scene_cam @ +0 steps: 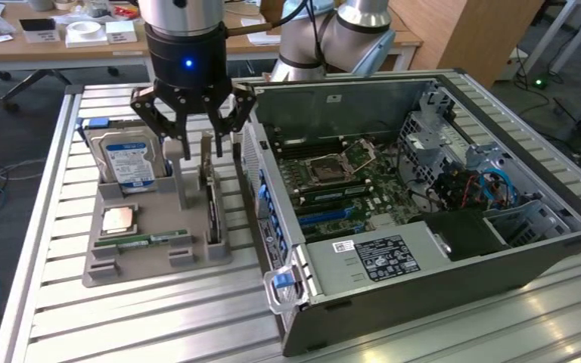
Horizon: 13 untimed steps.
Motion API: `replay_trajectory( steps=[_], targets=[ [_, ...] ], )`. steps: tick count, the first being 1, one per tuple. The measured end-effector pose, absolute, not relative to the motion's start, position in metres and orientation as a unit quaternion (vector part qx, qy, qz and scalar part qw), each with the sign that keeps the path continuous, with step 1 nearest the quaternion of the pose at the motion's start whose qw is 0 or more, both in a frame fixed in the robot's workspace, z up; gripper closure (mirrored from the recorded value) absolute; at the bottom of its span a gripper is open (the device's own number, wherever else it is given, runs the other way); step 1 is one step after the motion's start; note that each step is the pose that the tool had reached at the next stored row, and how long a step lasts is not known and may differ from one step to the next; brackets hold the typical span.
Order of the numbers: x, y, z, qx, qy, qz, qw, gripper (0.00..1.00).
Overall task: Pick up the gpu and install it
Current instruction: 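Pick up the gpu and move the gpu toward the slot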
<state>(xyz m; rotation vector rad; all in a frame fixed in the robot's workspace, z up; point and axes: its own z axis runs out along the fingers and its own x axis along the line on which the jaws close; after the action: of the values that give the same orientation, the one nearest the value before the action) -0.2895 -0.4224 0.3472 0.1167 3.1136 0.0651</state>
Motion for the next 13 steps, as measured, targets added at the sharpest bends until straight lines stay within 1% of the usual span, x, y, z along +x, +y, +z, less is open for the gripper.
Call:
replay_trajectory(
  steps=[6,13],
  targets=[
    [-0.29,-0.422,0.342,0.037,0.999,0.022,0.012,0.53],
    [-0.289,-0.422,0.33,0.037,0.999,0.022,0.012,0.53]
  ],
)
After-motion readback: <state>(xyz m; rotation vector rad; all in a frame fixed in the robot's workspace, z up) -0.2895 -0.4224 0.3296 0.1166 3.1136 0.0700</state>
